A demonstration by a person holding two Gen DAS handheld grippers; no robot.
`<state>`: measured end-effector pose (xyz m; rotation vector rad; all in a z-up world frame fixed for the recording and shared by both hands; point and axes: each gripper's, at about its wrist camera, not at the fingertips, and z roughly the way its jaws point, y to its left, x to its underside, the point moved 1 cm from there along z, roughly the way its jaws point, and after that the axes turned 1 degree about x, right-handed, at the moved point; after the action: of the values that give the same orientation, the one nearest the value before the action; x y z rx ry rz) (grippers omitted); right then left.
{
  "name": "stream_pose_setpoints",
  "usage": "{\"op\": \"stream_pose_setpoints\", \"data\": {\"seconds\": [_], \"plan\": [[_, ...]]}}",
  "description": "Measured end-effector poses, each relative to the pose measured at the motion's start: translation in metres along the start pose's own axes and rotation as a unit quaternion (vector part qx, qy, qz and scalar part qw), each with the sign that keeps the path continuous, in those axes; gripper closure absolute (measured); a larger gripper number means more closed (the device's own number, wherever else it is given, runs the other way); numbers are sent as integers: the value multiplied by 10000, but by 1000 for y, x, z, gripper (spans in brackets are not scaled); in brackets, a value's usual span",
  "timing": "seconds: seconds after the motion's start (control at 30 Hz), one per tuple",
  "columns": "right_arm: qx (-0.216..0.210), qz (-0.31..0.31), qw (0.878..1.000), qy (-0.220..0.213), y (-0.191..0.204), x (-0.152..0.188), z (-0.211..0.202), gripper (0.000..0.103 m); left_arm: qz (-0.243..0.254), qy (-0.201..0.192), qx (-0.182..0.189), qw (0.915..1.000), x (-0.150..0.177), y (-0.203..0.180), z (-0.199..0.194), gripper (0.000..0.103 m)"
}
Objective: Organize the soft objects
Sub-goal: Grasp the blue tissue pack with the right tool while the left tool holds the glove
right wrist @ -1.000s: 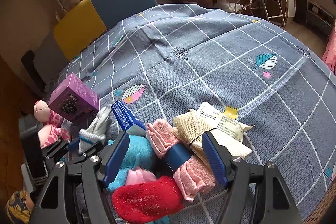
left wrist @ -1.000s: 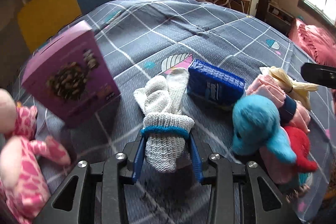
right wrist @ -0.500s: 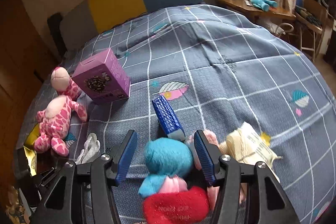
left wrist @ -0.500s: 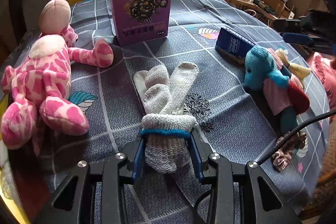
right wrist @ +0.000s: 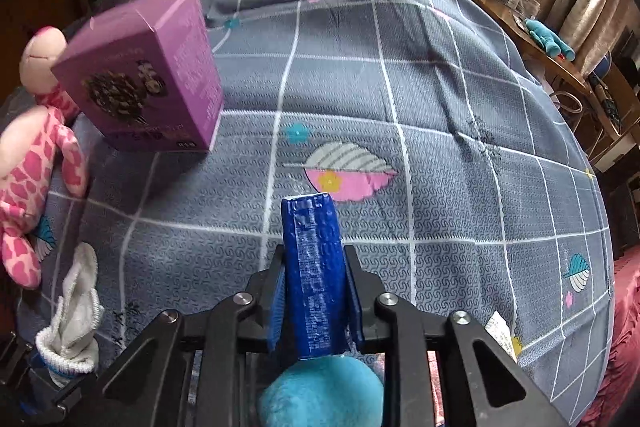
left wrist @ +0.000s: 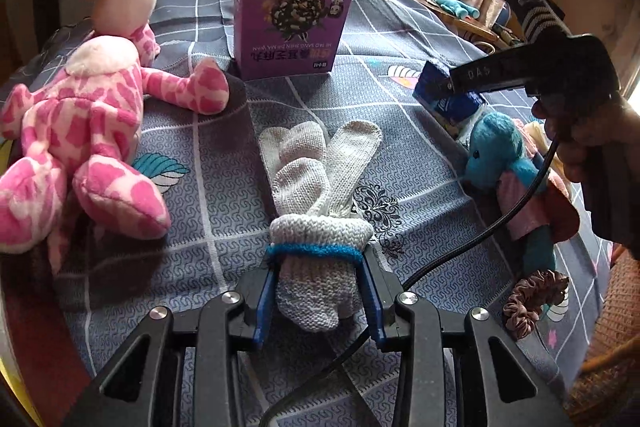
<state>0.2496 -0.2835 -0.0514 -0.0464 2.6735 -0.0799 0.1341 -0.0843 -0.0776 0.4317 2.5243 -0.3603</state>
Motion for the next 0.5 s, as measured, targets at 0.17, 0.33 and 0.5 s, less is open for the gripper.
{"op": "stream_pose_setpoints", "data": {"seconds": [0.17, 0.33, 0.5], "plan": [[-927, -122, 9951, -317, 26, 5, -40, 78, -158, -229, -85, 9996, 5, 7, -20, 66], [-1514, -575, 9868, 59, 79, 44, -51, 78, -253, -542, -247, 9979, 9, 12, -49, 66], [-1353, -876, 9864, 334, 107, 92, -39, 78, -468, -755, -287, 9956, 18, 19, -79, 66]]}}
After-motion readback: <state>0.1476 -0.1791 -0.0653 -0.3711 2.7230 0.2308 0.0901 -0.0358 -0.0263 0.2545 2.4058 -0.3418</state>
